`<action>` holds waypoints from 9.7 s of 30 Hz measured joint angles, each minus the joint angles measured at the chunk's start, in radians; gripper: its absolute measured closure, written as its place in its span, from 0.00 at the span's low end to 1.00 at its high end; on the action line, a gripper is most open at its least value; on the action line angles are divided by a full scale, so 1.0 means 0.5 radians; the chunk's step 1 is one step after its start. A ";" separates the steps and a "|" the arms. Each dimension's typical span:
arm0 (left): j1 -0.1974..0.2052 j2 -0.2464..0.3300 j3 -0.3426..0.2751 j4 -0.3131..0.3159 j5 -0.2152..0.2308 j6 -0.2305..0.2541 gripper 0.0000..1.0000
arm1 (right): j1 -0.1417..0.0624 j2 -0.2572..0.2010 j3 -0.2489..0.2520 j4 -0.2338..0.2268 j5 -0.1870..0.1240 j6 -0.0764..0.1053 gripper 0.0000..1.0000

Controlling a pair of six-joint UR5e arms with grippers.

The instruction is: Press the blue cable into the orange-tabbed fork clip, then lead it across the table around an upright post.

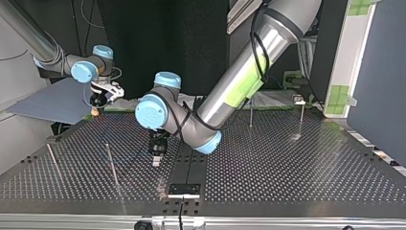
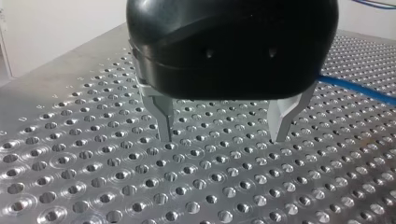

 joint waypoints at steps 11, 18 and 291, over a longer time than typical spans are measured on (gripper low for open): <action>0.002 0.000 0.000 -0.004 -0.013 -0.012 0.00 | -0.048 0.201 0.001 -0.173 0.079 0.051 1.00; 0.002 0.000 0.000 -0.004 -0.020 -0.012 0.00 | -0.076 0.327 -0.001 -0.297 0.072 0.071 1.00; -0.040 0.835 -0.801 -0.287 0.262 -0.048 0.00 | -0.137 0.882 -0.183 -0.569 -0.108 0.002 1.00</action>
